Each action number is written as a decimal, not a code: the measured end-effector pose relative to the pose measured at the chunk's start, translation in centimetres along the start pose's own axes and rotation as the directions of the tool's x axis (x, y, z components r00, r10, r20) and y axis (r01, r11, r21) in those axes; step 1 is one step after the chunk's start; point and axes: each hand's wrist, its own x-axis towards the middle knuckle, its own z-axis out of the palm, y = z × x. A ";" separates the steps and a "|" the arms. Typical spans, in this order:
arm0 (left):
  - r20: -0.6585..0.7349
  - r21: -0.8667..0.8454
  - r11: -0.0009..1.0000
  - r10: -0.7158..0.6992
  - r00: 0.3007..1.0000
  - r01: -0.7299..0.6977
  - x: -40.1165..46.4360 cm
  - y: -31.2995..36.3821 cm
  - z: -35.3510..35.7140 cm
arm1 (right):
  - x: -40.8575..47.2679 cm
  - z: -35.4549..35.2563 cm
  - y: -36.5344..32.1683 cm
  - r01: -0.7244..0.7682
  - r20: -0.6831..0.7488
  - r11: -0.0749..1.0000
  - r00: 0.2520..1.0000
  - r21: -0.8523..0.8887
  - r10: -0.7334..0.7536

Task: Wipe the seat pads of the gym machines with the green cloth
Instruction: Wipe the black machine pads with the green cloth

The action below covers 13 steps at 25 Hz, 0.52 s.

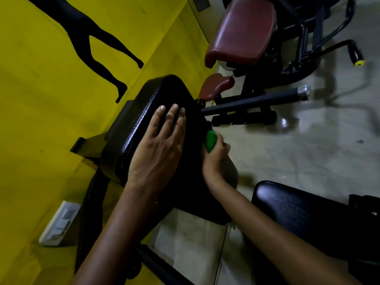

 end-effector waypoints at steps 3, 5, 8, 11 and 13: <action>0.016 -0.010 1.000 -0.001 1.000 0.001 0.1 0.2 0.1 | -3.5 0.9 0.8 0.197 -0.001 0.979 0.980 -0.060 -0.197; 0.021 -0.017 1.000 -0.005 1.000 0.005 0.1 0.2 0.1 | -2.7 -0.2 2.6 0.044 0.032 0.997 0.999 -0.063 -0.042; 0.023 -0.027 1.000 -0.001 1.000 0.002 0.0 0.3 0.2 | -3.6 -0.7 3.1 -0.108 0.065 0.992 0.992 -0.066 0.112; 0.030 -0.030 0.999 -0.012 0.999 0.013 0.0 0.3 0.6 | -8.8 0.9 2.5 0.155 0.036 0.979 0.986 0.134 -0.161; 0.041 -0.030 0.999 -0.012 0.999 0.013 0.0 0.3 0.7 | -9.5 1.2 4.4 0.138 -0.002 0.974 0.990 0.179 -0.140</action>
